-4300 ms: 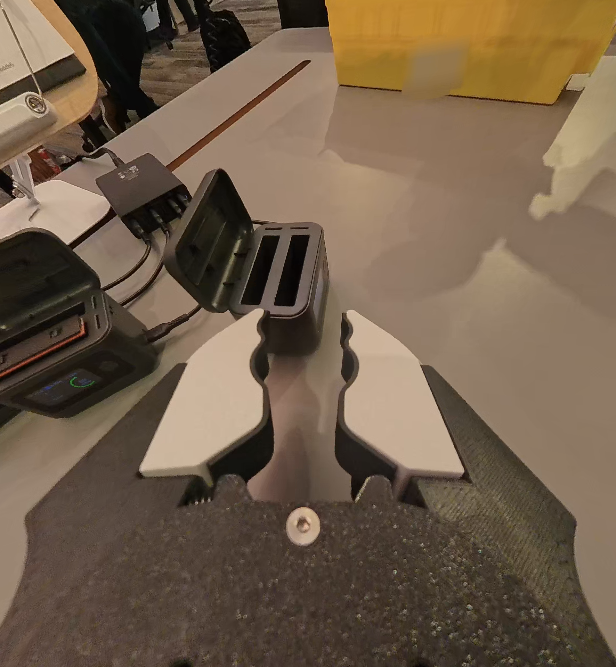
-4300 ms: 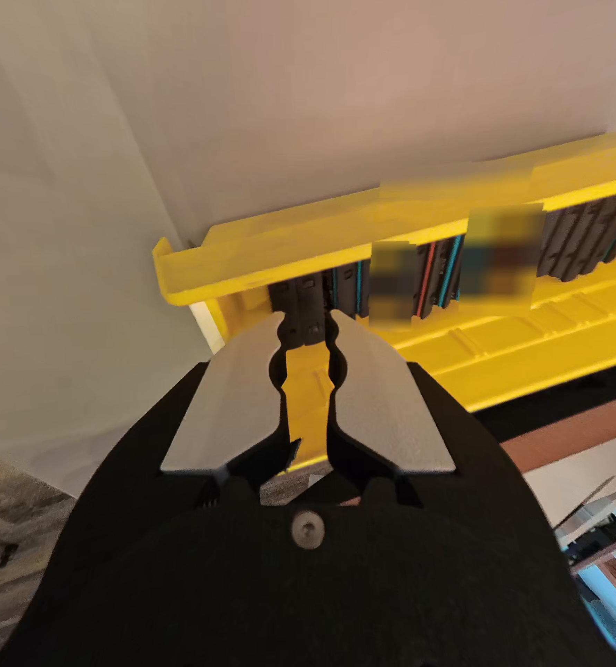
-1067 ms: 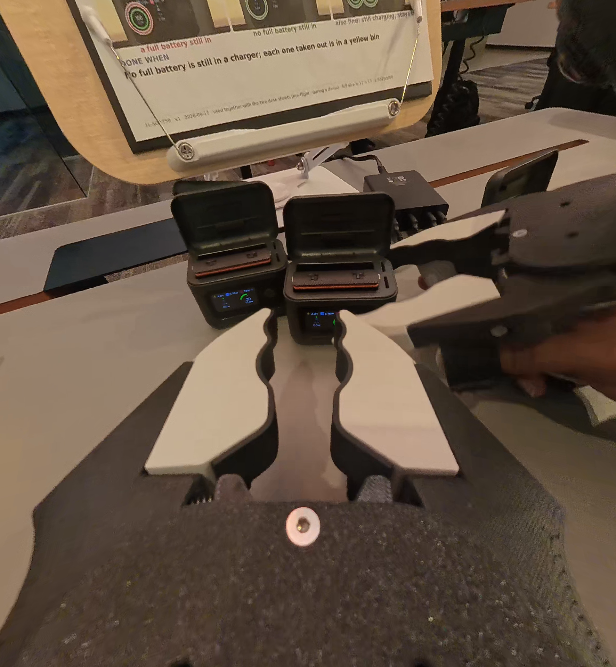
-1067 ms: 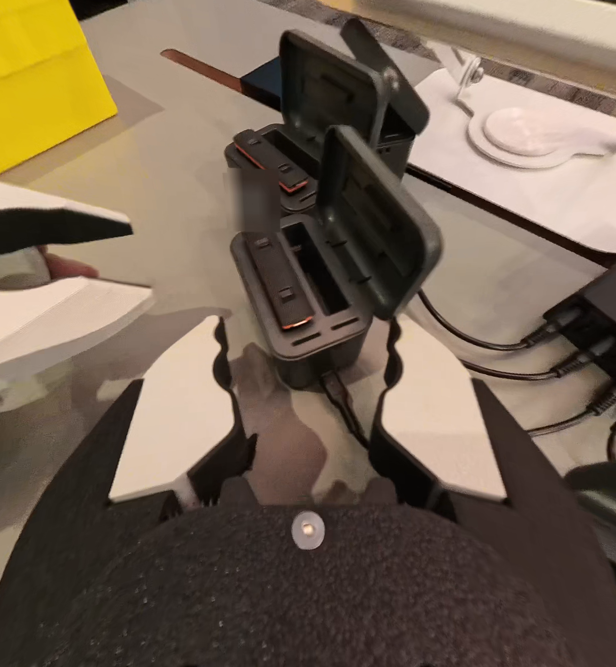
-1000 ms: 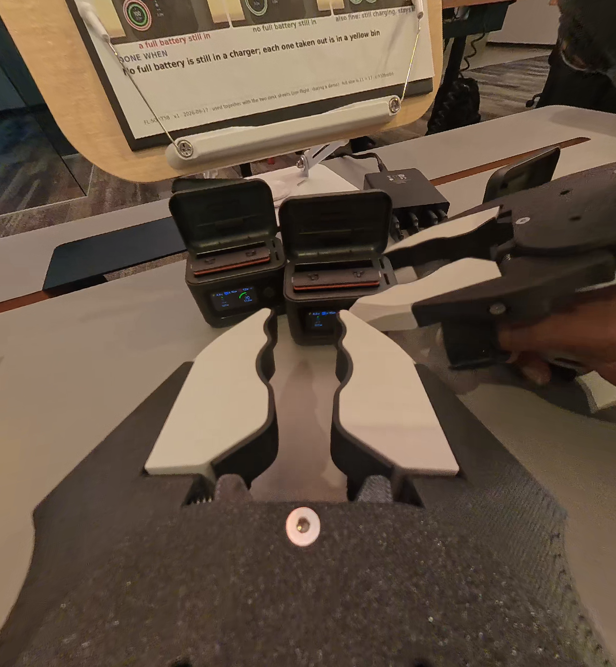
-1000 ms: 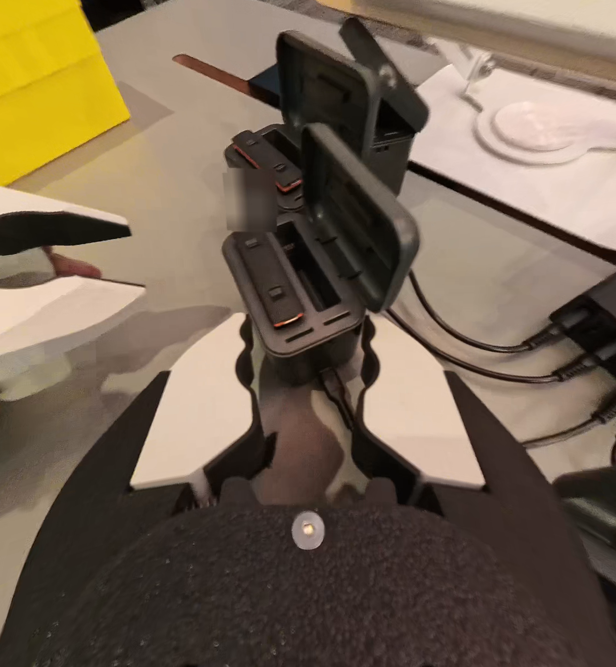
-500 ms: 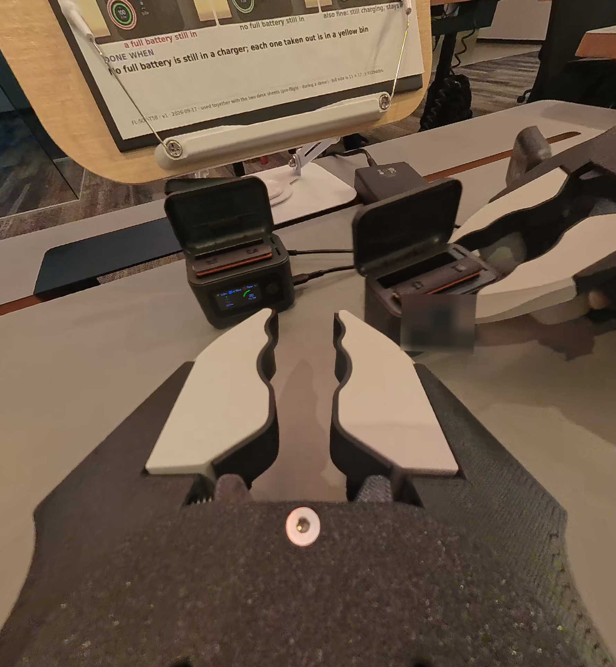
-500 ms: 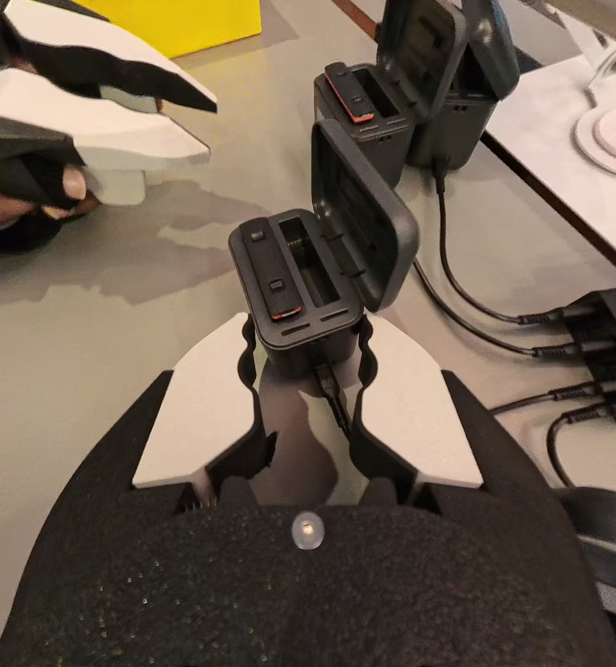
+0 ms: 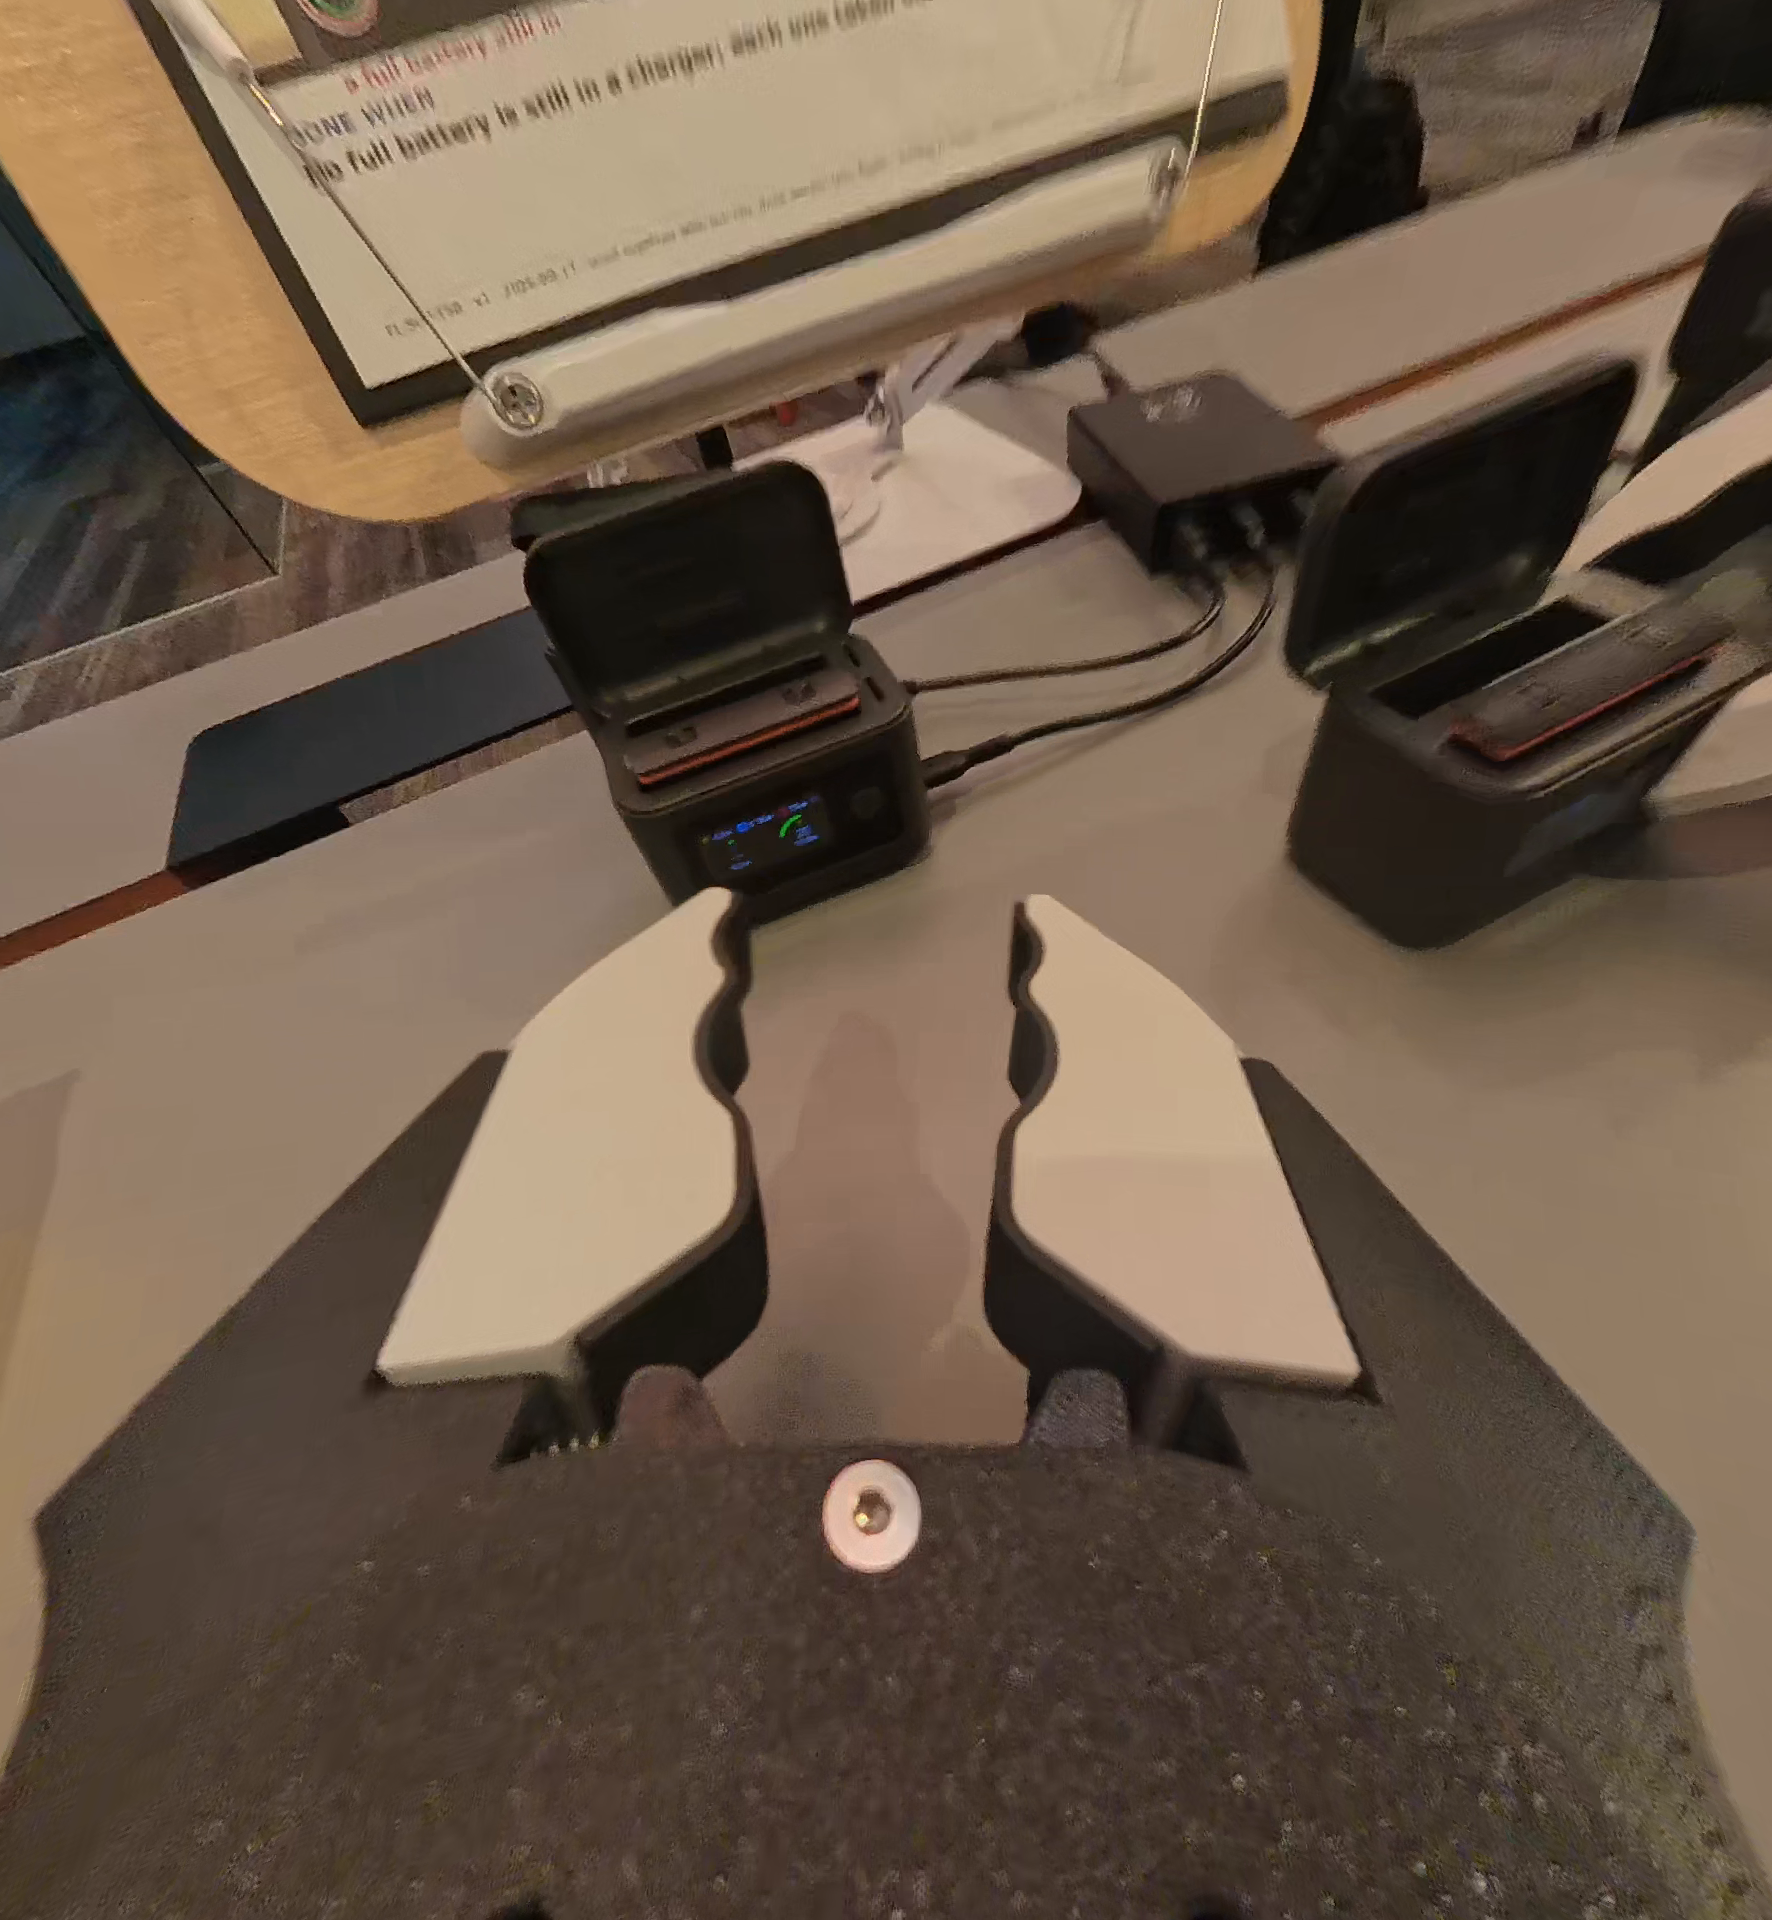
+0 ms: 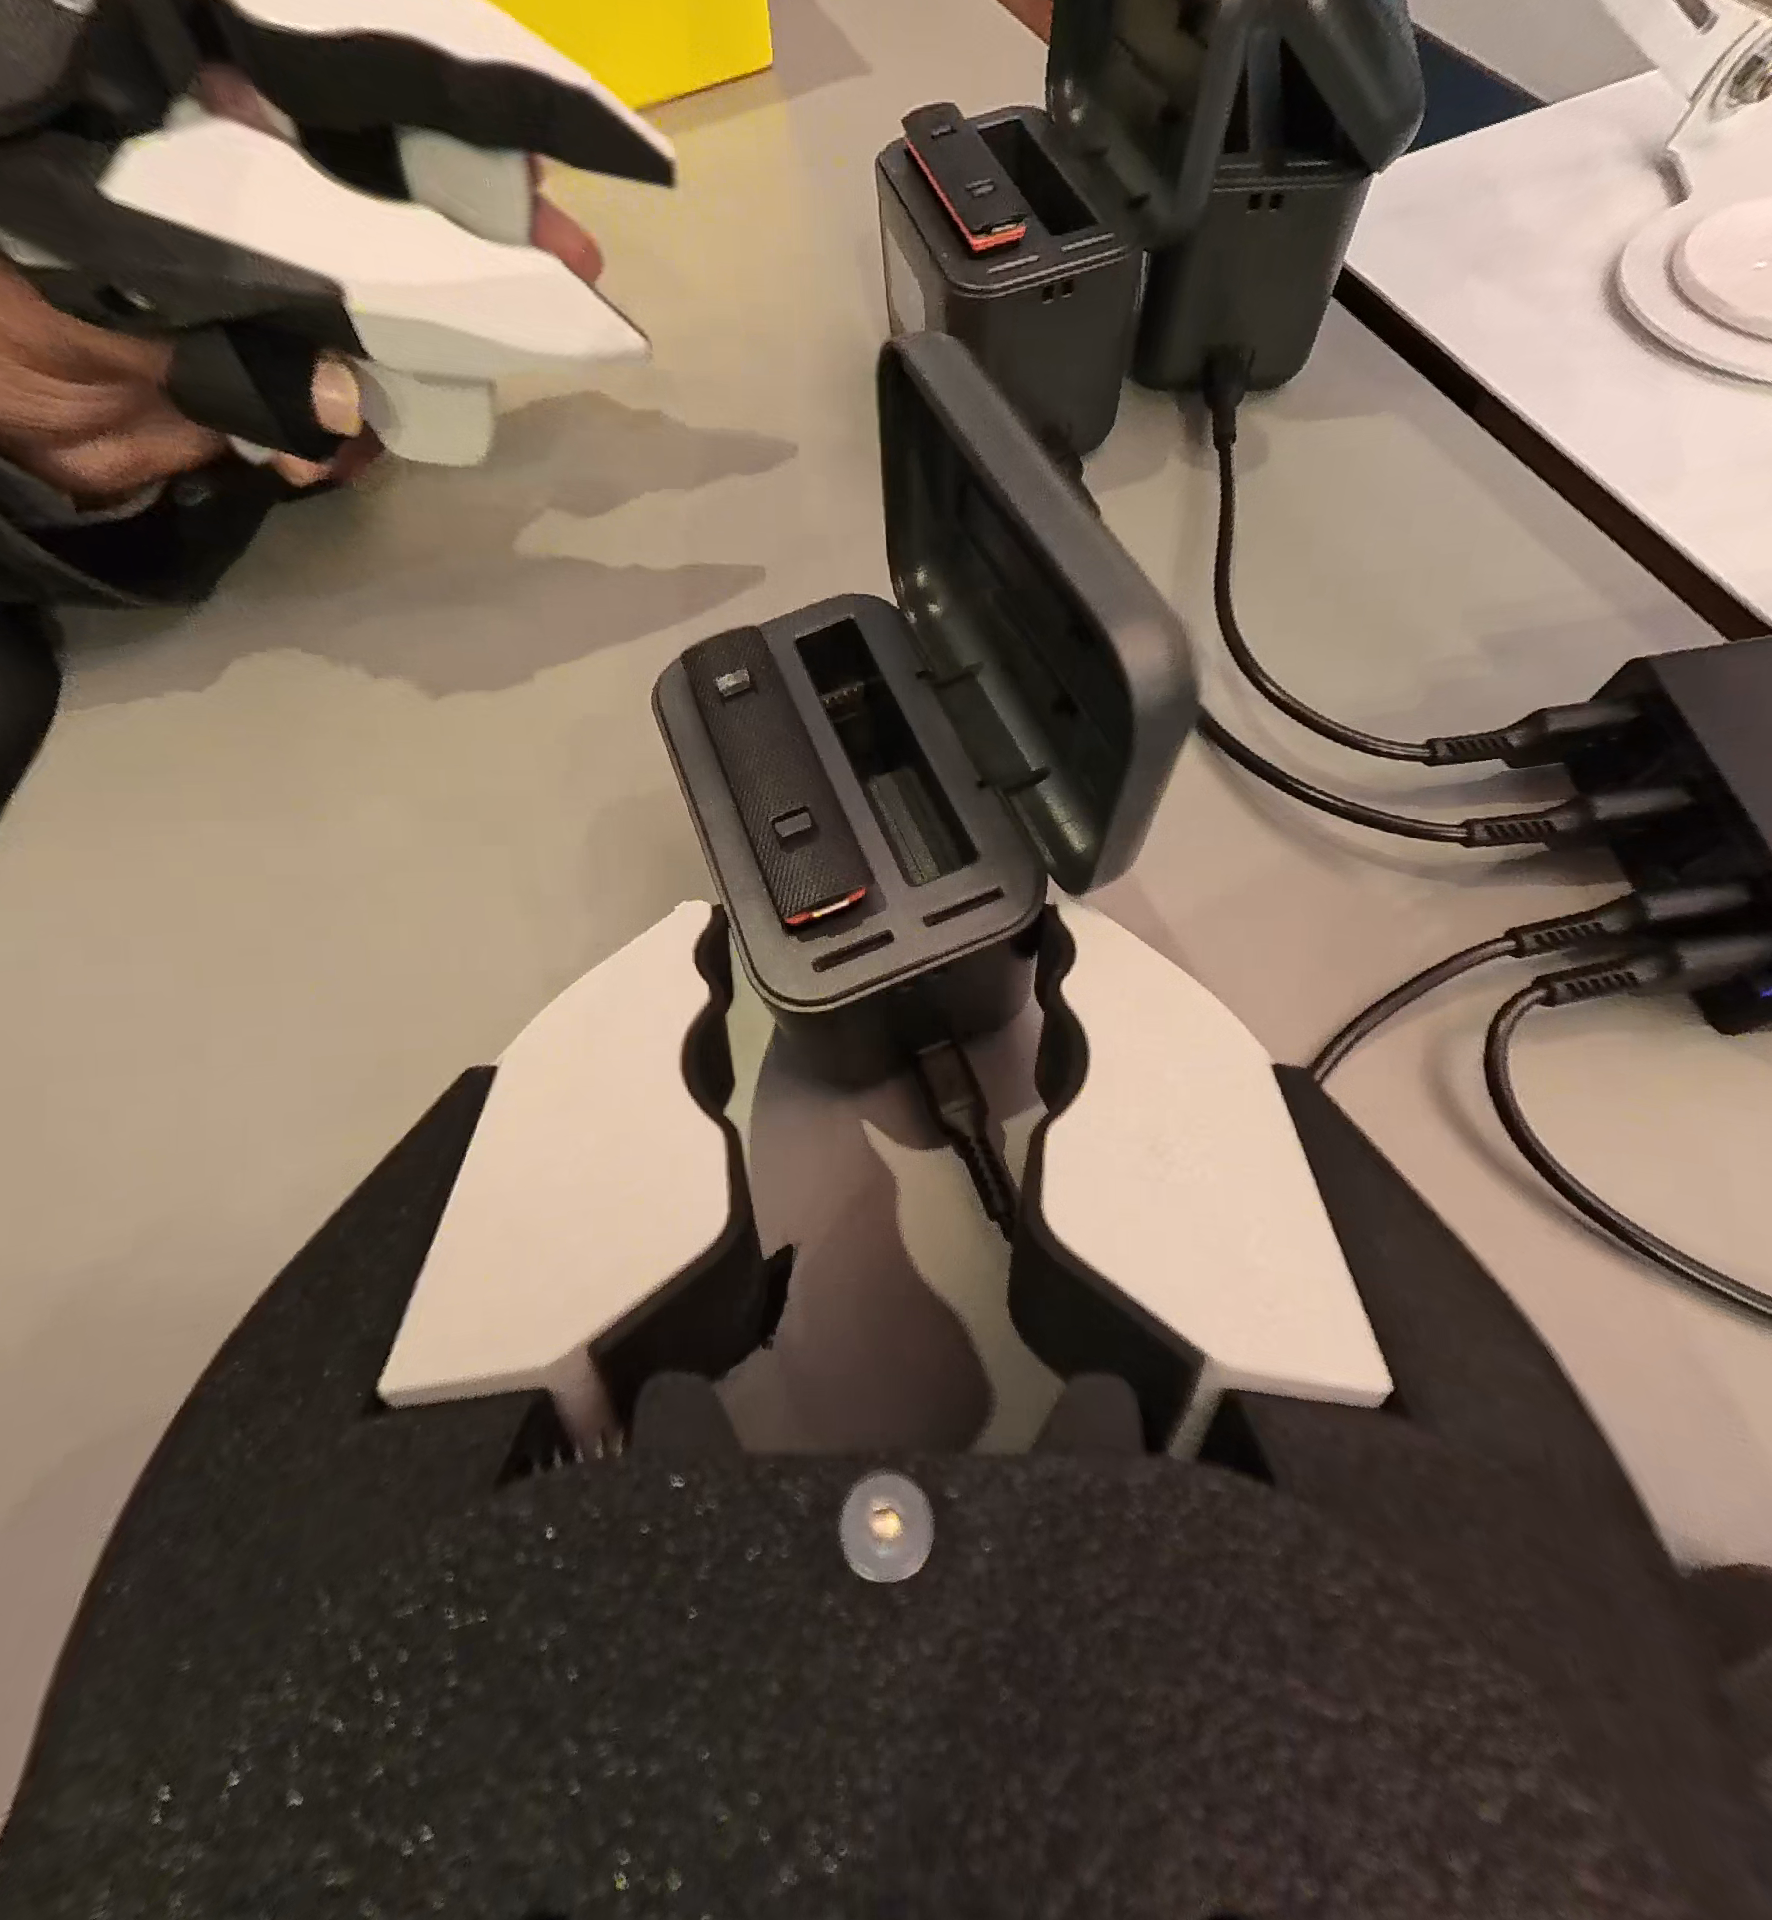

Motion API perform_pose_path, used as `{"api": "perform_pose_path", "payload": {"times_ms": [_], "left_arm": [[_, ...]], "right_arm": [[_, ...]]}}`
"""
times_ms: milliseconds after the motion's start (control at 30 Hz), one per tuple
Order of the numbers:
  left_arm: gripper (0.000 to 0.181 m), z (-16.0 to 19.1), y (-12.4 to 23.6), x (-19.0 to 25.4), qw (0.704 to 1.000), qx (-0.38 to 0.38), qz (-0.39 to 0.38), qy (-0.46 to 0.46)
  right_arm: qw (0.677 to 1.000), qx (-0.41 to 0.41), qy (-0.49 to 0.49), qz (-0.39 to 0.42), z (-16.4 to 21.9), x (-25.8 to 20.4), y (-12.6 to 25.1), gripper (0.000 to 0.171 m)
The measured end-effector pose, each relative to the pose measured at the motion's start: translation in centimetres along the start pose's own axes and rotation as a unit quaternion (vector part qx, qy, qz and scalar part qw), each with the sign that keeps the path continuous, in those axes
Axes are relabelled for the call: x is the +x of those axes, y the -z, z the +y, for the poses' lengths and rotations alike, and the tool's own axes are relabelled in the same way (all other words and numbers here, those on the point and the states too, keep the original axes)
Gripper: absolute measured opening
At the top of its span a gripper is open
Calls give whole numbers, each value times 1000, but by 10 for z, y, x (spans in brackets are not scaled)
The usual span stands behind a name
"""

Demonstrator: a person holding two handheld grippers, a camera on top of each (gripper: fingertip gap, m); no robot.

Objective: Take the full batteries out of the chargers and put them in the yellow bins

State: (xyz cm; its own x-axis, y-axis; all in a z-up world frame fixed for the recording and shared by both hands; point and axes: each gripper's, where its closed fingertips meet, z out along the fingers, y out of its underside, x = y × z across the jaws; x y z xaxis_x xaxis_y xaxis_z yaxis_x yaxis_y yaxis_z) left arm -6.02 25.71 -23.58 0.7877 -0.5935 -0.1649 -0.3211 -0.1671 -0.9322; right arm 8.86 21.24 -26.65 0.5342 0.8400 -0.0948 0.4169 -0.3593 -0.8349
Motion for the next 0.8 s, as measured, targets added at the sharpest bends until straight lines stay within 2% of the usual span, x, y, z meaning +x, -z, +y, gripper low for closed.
{"api": "perform_pose_path", "payload": {"times_ms": [67, 167, 267, 400, 467, 567, 633, 800], "left_arm": [[59, 8, -12, -13, 999, -32, -1, -15], [76, 14, -32, -26, 996, -65, 47, 26], [89, 17, -52, -31, 989, -92, 94, 72], [102, 22, -76, -31, 981, -132, 120, 77], [104, 24, -84, -27, 979, -148, 123, 65], [88, 26, -91, -27, 983, -160, 82, 26], [88, 27, -92, -26, 984, -163, 64, 13], [87, 26, -89, -17, 985, -161, 68, 5]], "right_arm": [[1000, 3, -13, -7, -1, -1, 1, 60], [1000, -2, -16, -9, -2, -4, 5, 64], [1000, -20, -9, -6, 1, -9, 9, 71], [999, -36, -3, -18, 3, -24, 23, 74], [999, -34, 3, -33, 0, -35, 35, 74], [998, -18, 14, -56, -7, -50, 58, 72], [998, 6, 17, -57, -14, -53, 78, 71], [998, 61, 16, 16, -18, -31, 136, 70]]}}
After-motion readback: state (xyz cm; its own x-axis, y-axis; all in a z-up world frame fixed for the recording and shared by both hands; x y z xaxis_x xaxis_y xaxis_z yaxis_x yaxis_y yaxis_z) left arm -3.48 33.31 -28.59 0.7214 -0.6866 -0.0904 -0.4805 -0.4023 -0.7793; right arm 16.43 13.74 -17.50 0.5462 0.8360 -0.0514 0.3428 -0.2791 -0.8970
